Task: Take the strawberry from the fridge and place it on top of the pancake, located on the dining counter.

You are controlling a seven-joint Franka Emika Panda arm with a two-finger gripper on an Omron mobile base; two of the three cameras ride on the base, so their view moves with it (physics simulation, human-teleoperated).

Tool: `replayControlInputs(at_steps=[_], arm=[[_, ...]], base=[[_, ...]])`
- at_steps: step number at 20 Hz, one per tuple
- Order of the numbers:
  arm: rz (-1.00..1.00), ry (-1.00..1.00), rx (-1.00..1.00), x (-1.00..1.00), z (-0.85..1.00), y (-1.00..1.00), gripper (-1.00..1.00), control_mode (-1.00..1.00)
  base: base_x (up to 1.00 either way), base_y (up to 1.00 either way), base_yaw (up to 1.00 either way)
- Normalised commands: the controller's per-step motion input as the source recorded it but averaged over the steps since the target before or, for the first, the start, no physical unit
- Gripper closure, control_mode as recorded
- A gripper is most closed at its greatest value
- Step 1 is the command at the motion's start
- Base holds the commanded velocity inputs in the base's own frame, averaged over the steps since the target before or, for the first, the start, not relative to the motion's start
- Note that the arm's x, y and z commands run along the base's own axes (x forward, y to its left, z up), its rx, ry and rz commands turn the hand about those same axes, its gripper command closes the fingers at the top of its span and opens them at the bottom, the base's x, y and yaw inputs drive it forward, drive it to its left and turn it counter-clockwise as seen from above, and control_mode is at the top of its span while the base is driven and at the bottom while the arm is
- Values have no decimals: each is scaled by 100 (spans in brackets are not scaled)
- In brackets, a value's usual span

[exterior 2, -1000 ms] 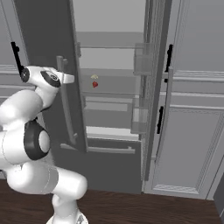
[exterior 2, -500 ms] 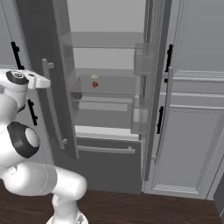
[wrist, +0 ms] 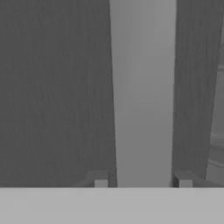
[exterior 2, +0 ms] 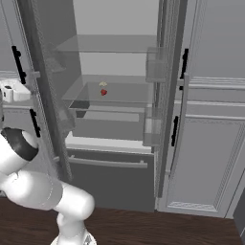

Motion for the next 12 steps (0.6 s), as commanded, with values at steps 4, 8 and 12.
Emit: replayControlInputs(at_steps=[4,8,12], arm=[[1,-8,-1,-6,-7,66,-100,-100],[1,1,0,5,-8,23,-100,-100],[6,12,5,-16,-2,4,-100,-100]], base=[[0,0,0],[0,0,0],[0,0,0]])
